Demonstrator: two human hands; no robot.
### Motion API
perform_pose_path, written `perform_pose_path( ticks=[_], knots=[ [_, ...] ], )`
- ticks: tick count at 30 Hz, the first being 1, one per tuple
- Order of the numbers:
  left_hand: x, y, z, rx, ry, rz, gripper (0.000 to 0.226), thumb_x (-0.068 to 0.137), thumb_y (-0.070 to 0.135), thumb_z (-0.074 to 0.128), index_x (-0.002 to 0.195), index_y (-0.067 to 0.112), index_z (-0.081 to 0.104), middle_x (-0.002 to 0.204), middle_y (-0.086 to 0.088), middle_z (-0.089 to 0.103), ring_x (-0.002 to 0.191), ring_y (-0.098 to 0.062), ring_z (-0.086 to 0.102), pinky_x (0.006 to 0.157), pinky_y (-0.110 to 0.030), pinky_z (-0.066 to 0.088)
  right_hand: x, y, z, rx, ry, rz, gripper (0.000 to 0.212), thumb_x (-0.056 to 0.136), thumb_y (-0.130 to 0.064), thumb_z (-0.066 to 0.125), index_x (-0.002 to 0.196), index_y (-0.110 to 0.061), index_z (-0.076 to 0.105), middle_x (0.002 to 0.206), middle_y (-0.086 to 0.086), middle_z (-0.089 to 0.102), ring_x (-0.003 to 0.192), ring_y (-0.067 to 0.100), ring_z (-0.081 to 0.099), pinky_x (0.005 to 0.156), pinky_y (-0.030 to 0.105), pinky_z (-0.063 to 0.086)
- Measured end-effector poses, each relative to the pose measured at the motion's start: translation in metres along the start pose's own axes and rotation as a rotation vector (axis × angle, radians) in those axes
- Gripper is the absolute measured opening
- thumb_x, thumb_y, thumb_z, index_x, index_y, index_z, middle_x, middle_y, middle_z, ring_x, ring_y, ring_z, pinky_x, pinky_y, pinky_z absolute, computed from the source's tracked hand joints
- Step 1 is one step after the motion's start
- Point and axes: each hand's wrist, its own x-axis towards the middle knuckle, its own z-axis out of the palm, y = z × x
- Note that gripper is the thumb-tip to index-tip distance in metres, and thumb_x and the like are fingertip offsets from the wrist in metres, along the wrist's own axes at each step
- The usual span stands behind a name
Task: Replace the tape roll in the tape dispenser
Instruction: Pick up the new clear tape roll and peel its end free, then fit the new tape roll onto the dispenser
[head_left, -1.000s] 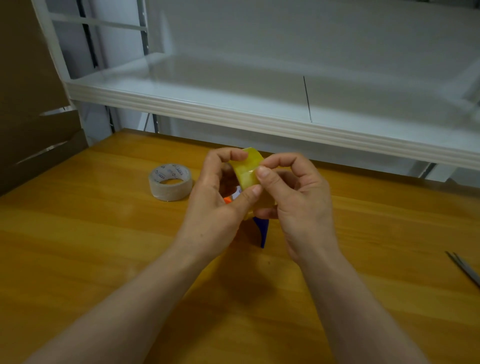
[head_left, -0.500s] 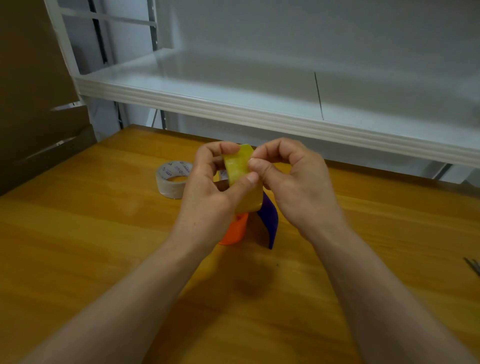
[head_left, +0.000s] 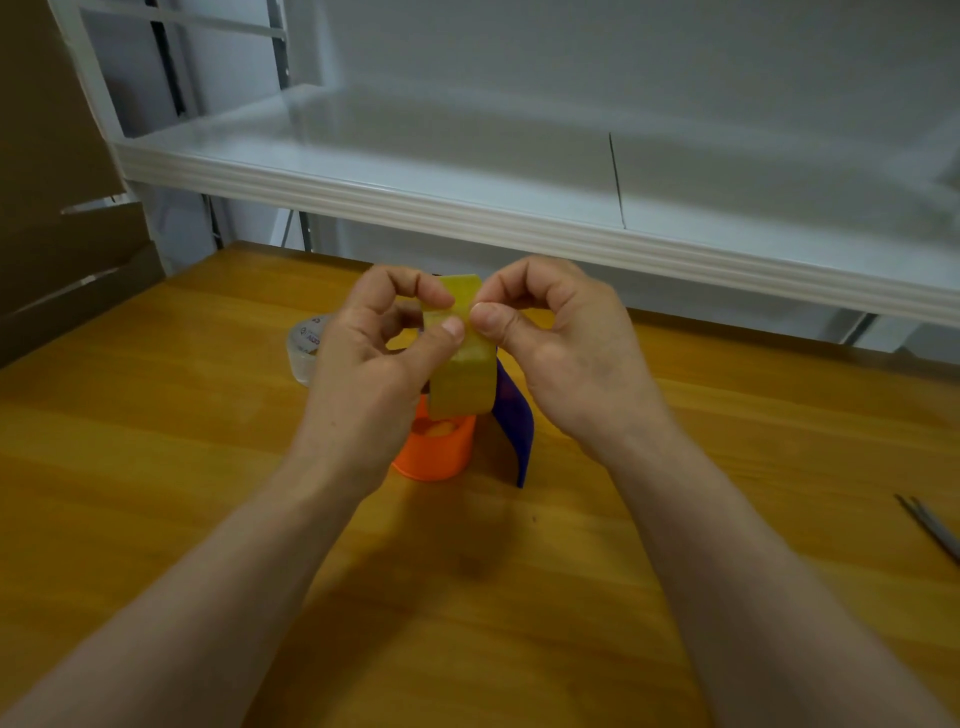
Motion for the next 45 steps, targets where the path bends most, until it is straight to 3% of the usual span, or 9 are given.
perform_pose_path(
  ticks=[3,6,11,14,21,25,34,41,45],
  knots=[
    [0.000,-0.002,0.000,-0.009,0.003,-0.023,0.013,0.086,0.023,0.067,0.094,0.031,0.062,0.096,-0.017,0.063,0.069,-0.027,0.066,0.059,-0.039,0.054,-0.001,0.001,0.002,-0.032,0.007,-0.018,0.012,0.092,-0.023,0.070,0.085,-0.031,0.065,0.102,-0.011,0.061,0.097,0.000,0.058,0.083,0.018,0.047],
    [0.001,-0.003,-0.001,-0.039,0.011,-0.051,0.015,0.093,0.011,0.066,0.095,0.025,0.061,0.095,-0.016,0.065,0.069,-0.017,0.070,0.054,-0.030,0.054,0.000,0.003,0.003,0.010,0.023,-0.011,0.003,0.091,-0.023,0.072,0.090,-0.025,0.070,0.102,-0.008,0.067,0.095,0.004,0.062,0.085,0.031,0.056],
    [0.006,-0.001,-0.005,-0.057,0.123,-0.067,0.015,0.093,0.007,0.065,0.094,0.021,0.060,0.091,-0.017,0.065,0.072,-0.026,0.066,0.059,-0.035,0.053,0.000,0.005,0.003,0.184,-0.063,0.072,0.018,0.094,-0.020,0.069,0.108,-0.031,0.074,0.109,-0.005,0.071,0.091,0.013,0.069,0.074,0.030,0.061],
    [0.009,0.001,-0.008,-0.055,0.182,-0.063,0.015,0.092,0.006,0.065,0.094,0.020,0.059,0.095,-0.030,0.063,0.082,-0.051,0.066,0.062,-0.042,0.053,-0.001,0.009,0.003,0.309,-0.090,0.166,0.037,0.097,-0.019,0.066,0.127,-0.041,0.064,0.109,-0.008,0.066,0.096,0.016,0.071,0.075,0.031,0.064],
    [0.013,0.003,-0.016,-0.022,0.265,-0.102,0.015,0.082,0.017,0.070,0.085,0.030,0.063,0.103,-0.026,0.063,0.102,-0.058,0.060,0.067,-0.060,0.053,0.003,0.041,0.003,-0.081,-0.064,0.459,0.058,0.093,-0.048,0.066,0.143,-0.025,0.050,0.117,-0.006,0.062,0.109,0.013,0.061,0.088,0.031,0.054],
    [0.013,0.003,-0.015,0.016,0.283,-0.105,0.015,0.076,0.024,0.070,0.085,0.034,0.064,0.114,-0.028,0.064,0.103,-0.053,0.064,0.078,-0.070,0.053,0.000,0.055,0.012,-0.131,-0.181,0.682,0.080,0.081,-0.070,0.064,0.140,-0.019,0.052,0.129,0.003,0.065,0.113,0.024,0.063,0.097,0.046,0.054],
    [0.012,0.000,-0.016,0.039,0.268,-0.092,0.019,0.083,0.020,0.069,0.086,0.038,0.064,0.112,-0.020,0.066,0.102,-0.046,0.067,0.080,-0.067,0.056,-0.002,0.052,0.018,-0.217,-0.246,0.705,0.024,0.097,-0.033,0.058,0.089,-0.012,0.067,0.084,0.006,0.064,0.072,0.019,0.056,0.066,0.034,0.045],
    [0.011,0.005,-0.016,-0.021,0.252,-0.113,0.017,0.083,0.019,0.069,0.086,0.035,0.064,0.113,-0.024,0.065,0.103,-0.052,0.064,0.078,-0.072,0.054,0.002,0.048,0.008,0.063,-0.234,0.700,0.012,0.095,-0.020,0.057,0.105,-0.015,0.055,0.094,0.016,0.070,0.074,0.023,0.064,0.071,0.042,0.057],
    [0.012,0.005,-0.017,-0.127,0.215,-0.162,0.021,0.091,0.007,0.065,0.087,0.028,0.062,0.110,-0.026,0.065,0.105,-0.055,0.063,0.066,-0.053,0.059,0.004,0.047,-0.001,0.278,-0.197,0.745,0.032,0.083,-0.018,0.066,0.112,-0.017,0.052,0.097,0.009,0.057,0.075,0.026,0.059,0.060,0.037,0.048]
  ],
)
